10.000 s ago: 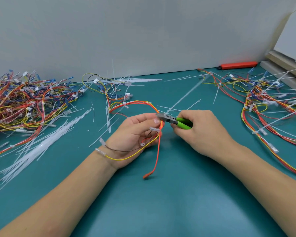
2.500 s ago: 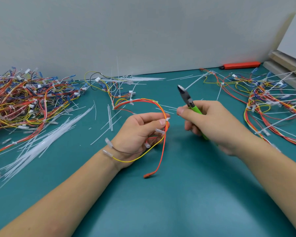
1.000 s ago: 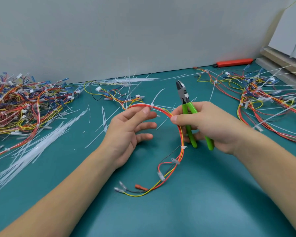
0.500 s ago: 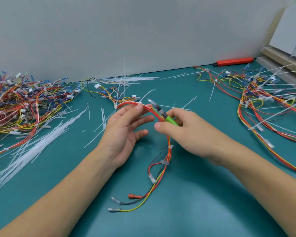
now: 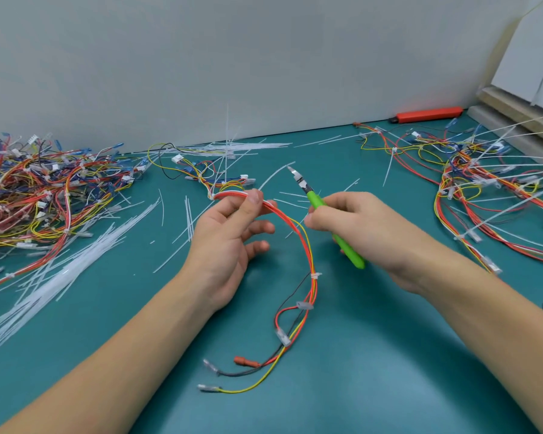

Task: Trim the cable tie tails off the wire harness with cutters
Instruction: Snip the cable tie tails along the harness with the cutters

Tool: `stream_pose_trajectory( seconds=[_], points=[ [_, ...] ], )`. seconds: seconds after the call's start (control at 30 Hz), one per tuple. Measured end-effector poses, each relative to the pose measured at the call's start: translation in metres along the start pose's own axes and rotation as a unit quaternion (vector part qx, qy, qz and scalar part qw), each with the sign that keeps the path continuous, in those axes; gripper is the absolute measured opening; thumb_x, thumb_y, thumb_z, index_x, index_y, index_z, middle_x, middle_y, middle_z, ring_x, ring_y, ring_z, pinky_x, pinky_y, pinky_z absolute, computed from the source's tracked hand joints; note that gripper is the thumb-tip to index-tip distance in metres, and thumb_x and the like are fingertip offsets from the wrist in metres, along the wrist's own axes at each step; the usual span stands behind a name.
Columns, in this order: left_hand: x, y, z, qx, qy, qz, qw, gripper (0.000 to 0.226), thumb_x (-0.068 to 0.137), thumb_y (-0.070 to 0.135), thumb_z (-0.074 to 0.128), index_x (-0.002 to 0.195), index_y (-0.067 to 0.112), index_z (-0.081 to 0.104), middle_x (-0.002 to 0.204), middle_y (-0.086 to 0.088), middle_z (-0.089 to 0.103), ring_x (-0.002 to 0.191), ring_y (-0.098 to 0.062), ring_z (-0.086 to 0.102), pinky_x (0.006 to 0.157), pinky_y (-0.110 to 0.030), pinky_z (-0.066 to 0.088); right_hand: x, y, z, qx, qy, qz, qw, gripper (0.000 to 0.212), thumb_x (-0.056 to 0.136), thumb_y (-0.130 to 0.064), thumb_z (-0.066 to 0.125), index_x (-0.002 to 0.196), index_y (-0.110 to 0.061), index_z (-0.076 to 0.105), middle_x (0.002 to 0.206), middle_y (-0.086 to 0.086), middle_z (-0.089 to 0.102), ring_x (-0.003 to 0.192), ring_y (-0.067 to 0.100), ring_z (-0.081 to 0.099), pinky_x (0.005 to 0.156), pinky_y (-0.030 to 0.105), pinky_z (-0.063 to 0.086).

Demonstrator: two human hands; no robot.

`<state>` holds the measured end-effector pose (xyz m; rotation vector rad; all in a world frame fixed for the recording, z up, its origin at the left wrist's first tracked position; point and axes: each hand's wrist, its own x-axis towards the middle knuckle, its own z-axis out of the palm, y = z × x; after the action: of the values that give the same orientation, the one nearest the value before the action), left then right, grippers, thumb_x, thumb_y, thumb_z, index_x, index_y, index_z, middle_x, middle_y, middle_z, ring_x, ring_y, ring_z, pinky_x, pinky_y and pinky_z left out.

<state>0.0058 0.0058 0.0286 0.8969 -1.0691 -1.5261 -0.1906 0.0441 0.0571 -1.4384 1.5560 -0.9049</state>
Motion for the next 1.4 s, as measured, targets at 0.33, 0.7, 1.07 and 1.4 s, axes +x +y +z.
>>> stream_pose_trajectory(
  seconds=[0.33, 0.7, 1.07, 1.4],
  points=[
    [-0.001, -0.004, 0.001, 0.038, 0.014, 0.01, 0.999, 0.016, 0.091, 0.025, 0.07, 0.101, 0.012, 0.069, 0.103, -0.006, 0.077, 0.073, -0.014, 0.068, 0.053, -0.022, 0.051, 0.005, 0.01, -0.004, -0.181, 0.015, -0.111, 0.977, 0.016, 0.091, -0.043, 0.063, 0.102, -0.032, 0.064, 0.09, -0.009, 0.062, 0.088, 0.011, 0.059, 0.083, 0.034, 0.051],
    [0.002, 0.0, -0.002, -0.014, -0.013, -0.01, 1.0, 0.016, 0.087, 0.033, 0.069, 0.097, 0.022, 0.075, 0.099, 0.0, 0.073, 0.063, -0.009, 0.052, 0.057, -0.02, 0.046, 0.01, 0.019, -0.004, -0.204, 0.011, -0.163, 0.965, 0.042, 0.078, -0.047, 0.053, 0.117, -0.038, 0.064, 0.103, -0.014, 0.064, 0.097, -0.003, 0.055, 0.07, 0.011, 0.035],
    [0.003, 0.002, -0.004, -0.025, -0.02, -0.024, 0.999, 0.015, 0.085, 0.031, 0.07, 0.092, 0.02, 0.077, 0.098, 0.001, 0.075, 0.057, -0.008, 0.05, 0.058, -0.017, 0.045, 0.012, 0.021, -0.004, -0.168, 0.0, -0.171, 0.971, 0.037, 0.079, -0.041, 0.056, 0.115, -0.036, 0.066, 0.098, -0.019, 0.065, 0.09, -0.004, 0.057, 0.07, 0.003, 0.038],
    [0.004, 0.002, -0.005, -0.025, -0.042, -0.046, 0.998, 0.02, 0.08, 0.032, 0.071, 0.091, 0.016, 0.076, 0.086, -0.002, 0.072, 0.055, -0.01, 0.045, 0.053, -0.021, 0.042, 0.009, 0.02, -0.001, -0.117, -0.023, -0.201, 0.972, 0.029, 0.084, -0.032, 0.058, 0.111, -0.03, 0.067, 0.088, -0.022, 0.061, 0.084, 0.001, 0.056, 0.072, 0.006, 0.038]
  ],
)
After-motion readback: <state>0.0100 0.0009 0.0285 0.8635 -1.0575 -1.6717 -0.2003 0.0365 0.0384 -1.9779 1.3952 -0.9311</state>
